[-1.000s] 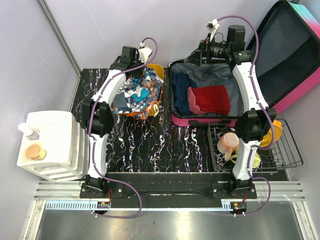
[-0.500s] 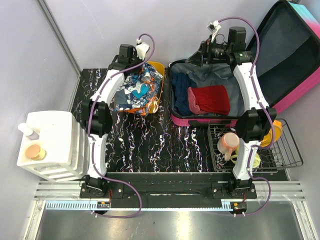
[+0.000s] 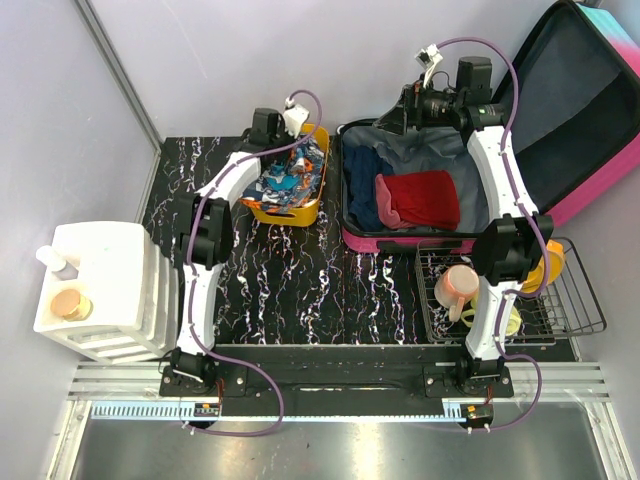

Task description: Open, take out, and arrange the luggage

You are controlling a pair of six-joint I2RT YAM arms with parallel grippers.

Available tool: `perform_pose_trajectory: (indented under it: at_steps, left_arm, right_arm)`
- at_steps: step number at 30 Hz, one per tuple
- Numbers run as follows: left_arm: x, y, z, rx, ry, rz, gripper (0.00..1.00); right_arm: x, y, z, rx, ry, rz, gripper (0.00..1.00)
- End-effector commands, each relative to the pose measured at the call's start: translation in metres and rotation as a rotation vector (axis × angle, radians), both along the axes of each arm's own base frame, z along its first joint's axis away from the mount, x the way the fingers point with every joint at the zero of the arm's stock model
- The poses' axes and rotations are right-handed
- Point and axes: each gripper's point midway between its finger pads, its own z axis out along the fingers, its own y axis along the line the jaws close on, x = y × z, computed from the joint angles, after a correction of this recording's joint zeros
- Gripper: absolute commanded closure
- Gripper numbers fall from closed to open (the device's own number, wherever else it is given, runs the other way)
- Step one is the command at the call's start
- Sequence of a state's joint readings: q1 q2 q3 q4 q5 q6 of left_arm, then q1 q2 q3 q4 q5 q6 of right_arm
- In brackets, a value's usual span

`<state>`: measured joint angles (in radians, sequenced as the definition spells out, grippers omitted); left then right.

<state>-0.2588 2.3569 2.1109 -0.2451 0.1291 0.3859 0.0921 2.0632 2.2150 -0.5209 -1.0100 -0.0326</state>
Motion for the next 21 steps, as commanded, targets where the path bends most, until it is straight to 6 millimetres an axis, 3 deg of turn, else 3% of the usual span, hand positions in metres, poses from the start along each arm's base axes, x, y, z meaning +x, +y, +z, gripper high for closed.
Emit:
perform_pose_trajectory:
  at_steps: [1, 5, 7, 10, 14, 15, 16, 18, 19, 21]
  left_arm:
    - [-0.031, 0.011, -0.036, -0.011, 0.139, 0.032, 1.00]
    - [-0.057, 0.019, -0.026, -0.039, 0.165, 0.073, 1.00]
    - [-0.076, 0.026, -0.036, -0.030, 0.266, 0.085, 1.00]
    - [-0.094, 0.030, -0.030, -0.040, 0.314, 0.085, 1.00]
    - [-0.097, 0.018, 0.015, -0.170, 0.311, 0.103, 1.00]
    - [-0.095, 0.016, 0.023, -0.197, 0.308, 0.117, 1.00]
    - [-0.089, 0.014, 0.046, -0.234, 0.281, 0.125, 1.00]
    - [-0.083, 0.006, 0.061, -0.314, 0.281, 0.144, 1.00]
    - [-0.078, 0.000, 0.082, -0.363, 0.253, 0.142, 1.00]
    - [-0.071, -0.007, 0.088, -0.421, 0.257, 0.139, 1.00]
  right_arm:
    - [-0.004, -0.008, 0.010, -0.009, -0.036, -0.021, 0.00]
    - [-0.004, -0.008, 0.008, -0.004, -0.030, -0.017, 0.00]
    - [-0.004, -0.006, 0.009, 0.002, -0.028, -0.011, 0.00]
    - [-0.005, -0.006, 0.009, 0.002, -0.029, -0.010, 0.00]
    - [-0.006, -0.005, 0.009, 0.007, -0.026, 0.000, 0.00]
    - [-0.006, -0.006, 0.009, 0.007, -0.026, -0.001, 0.00]
    - [-0.007, -0.006, 0.010, 0.007, -0.029, 0.002, 0.00]
    - [-0.007, -0.006, 0.009, 0.005, -0.029, 0.001, 0.01]
    - [-0.008, -0.005, 0.009, 0.006, -0.030, 0.004, 0.00]
    - [-0.008, -0.005, 0.010, 0.004, -0.033, 0.005, 0.00]
